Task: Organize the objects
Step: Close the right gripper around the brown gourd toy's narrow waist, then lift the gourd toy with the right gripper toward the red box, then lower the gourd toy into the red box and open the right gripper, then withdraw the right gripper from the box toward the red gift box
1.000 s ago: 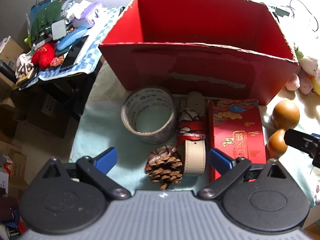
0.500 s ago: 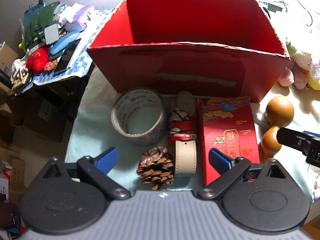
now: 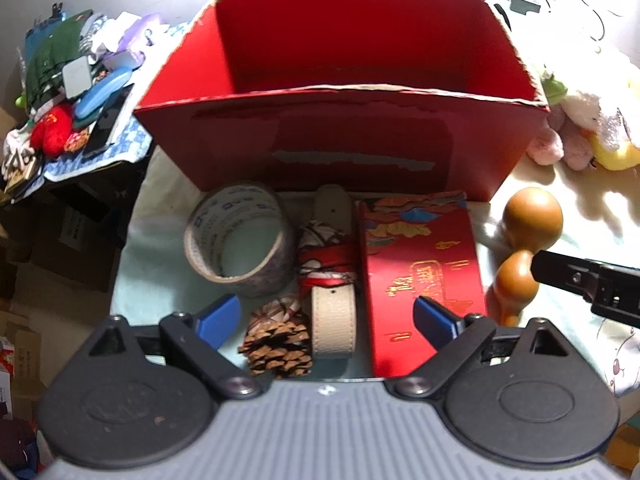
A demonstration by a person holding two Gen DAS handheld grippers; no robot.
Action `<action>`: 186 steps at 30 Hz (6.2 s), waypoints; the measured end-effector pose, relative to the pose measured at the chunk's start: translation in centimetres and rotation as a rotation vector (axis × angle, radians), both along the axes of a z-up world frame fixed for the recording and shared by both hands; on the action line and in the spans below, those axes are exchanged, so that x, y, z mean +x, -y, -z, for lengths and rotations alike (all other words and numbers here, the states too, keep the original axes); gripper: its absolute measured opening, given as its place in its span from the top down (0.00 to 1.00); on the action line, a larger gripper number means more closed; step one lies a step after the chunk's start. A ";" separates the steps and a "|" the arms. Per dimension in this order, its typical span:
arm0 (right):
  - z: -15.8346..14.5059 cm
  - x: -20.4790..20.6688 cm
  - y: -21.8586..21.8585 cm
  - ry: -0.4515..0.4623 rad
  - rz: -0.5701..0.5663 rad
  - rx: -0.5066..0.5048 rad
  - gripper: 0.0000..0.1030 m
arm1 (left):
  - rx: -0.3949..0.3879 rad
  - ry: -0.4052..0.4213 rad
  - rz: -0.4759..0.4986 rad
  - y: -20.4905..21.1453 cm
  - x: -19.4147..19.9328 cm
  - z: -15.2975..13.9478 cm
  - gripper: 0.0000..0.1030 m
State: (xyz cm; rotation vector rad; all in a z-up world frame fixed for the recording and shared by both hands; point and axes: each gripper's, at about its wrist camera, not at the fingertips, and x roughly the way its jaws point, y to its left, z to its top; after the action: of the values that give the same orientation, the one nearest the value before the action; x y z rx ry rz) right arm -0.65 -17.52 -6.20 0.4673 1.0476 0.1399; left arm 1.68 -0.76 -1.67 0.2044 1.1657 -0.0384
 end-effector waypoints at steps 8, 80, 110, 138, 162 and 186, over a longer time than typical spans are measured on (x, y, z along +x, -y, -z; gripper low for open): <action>0.7 0.5 1.4 -0.022 0.017 0.034 0.45 | -0.039 0.025 0.107 1.7 0.2 -0.1 0.13; -8.0 13.5 0.2 0.218 -0.149 0.132 0.70 | -0.431 0.198 0.610 4.7 11.6 -9.2 0.59; -2.1 19.7 -6.8 -0.129 -0.108 -0.284 0.71 | -0.540 -0.086 0.587 -0.6 19.8 1.4 0.47; 1.0 22.6 -8.7 -0.225 -0.089 -0.212 0.70 | -0.229 0.068 0.429 -5.1 20.2 1.5 0.39; 0.8 22.8 -8.1 -0.119 -0.027 -0.154 0.72 | -0.040 0.051 0.420 -2.9 20.1 2.8 0.34; -1.5 20.0 -7.3 -0.001 -0.025 -0.118 0.71 | -0.019 0.075 0.402 -2.7 19.6 2.2 0.31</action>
State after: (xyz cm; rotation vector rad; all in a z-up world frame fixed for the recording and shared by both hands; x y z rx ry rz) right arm 19.37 -10.24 -4.72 0.3480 1.0568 0.0996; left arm 21.31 1.94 -3.91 0.4181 1.0347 -0.3923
